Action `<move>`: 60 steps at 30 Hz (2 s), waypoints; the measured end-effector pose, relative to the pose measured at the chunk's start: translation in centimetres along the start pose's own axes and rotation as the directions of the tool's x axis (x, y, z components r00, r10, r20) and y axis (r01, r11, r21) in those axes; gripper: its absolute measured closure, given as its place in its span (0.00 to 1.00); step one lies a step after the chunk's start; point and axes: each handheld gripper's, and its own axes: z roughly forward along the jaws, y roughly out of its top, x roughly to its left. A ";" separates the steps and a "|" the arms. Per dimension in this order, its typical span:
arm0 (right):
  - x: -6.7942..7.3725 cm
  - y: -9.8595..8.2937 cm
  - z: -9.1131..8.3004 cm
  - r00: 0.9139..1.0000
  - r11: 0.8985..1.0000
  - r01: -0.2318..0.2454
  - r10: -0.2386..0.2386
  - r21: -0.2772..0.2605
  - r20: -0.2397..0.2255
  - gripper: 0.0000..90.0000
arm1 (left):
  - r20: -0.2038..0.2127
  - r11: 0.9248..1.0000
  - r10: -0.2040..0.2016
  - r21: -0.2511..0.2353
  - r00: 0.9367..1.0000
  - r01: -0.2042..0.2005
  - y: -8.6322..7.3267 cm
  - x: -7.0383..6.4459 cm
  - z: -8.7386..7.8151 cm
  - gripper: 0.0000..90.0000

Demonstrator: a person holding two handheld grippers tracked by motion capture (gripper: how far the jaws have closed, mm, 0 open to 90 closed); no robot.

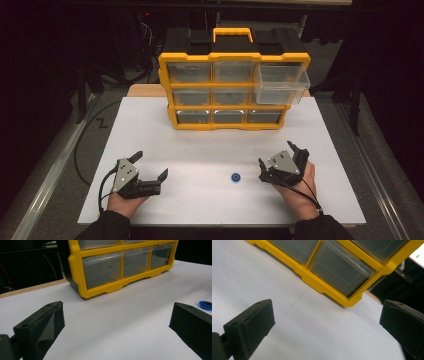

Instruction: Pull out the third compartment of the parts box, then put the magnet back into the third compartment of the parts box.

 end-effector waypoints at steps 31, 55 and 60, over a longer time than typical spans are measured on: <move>-0.9 -1.1 0.5 0.950 0.965 -0.255 0.261 0.056 -0.174 0.01 | -0.027 1.000 -0.017 0.010 1.000 0.017 0.2 0.0 0.6 0.00; -0.5 -0.9 1.7 0.910 0.942 -0.105 0.220 0.318 -0.352 0.01 | -0.001 1.000 -0.025 0.006 1.000 0.025 0.2 0.1 0.6 0.00; -0.6 -0.5 1.8 0.899 0.935 -0.056 0.199 0.349 -0.390 0.01 | 0.000 1.000 -0.015 0.009 1.000 0.015 0.3 0.0 0.5 0.00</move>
